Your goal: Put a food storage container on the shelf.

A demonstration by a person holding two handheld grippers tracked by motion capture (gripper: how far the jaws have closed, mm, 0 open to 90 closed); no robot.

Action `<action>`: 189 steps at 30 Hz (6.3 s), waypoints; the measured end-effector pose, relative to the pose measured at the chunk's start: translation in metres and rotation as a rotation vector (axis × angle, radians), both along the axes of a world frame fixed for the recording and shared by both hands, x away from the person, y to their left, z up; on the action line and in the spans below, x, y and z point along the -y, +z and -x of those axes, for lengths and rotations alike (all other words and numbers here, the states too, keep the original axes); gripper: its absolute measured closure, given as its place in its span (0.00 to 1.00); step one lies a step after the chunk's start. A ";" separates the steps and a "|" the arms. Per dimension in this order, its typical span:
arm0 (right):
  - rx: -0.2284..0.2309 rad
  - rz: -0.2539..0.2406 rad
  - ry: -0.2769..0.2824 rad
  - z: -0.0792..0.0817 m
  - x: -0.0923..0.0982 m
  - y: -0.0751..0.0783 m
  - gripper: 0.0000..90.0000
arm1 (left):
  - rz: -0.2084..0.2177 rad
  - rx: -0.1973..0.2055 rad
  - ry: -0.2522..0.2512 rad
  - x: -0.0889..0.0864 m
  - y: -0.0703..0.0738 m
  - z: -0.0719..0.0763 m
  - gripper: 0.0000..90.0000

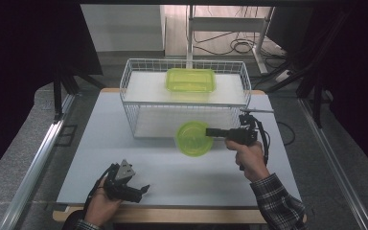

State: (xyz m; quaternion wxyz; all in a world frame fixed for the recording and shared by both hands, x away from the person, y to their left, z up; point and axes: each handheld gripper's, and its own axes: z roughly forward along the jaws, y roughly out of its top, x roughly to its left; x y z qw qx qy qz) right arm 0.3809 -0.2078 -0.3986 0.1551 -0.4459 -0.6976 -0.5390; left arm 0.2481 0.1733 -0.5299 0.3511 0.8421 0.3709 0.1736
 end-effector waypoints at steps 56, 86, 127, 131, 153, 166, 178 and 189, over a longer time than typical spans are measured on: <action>0.213 0.015 -0.203 -0.070 -0.030 0.134 0.90 | 0.013 -0.026 0.003 -0.001 0.002 0.000 0.04; 0.181 0.101 -0.297 -0.098 -0.047 0.130 0.79 | -0.009 -0.036 -0.008 0.001 0.000 0.001 0.04; 0.319 0.237 -0.206 -0.092 -0.044 0.133 0.31 | -0.018 -0.019 -0.015 0.001 0.000 0.001 0.04; 0.350 0.264 -0.191 -0.087 -0.044 0.133 0.28 | -0.008 -0.016 -0.016 0.000 0.001 0.001 0.04; 0.411 0.283 -0.142 -0.067 -0.040 0.125 0.15 | 0.142 -0.017 -0.034 -0.005 0.007 0.002 0.03; 0.485 0.343 -0.089 -0.057 -0.036 0.116 0.05 | 0.134 -0.019 -0.038 -0.004 0.006 0.003 0.01; 0.503 0.374 -0.058 -0.048 -0.028 0.109 0.01 | 0.159 -0.032 -0.052 -0.004 0.005 0.003 0.00; 0.524 0.407 -0.038 -0.035 -0.028 0.103 0.01 | 0.167 -0.055 -0.059 -0.004 0.004 0.002 0.00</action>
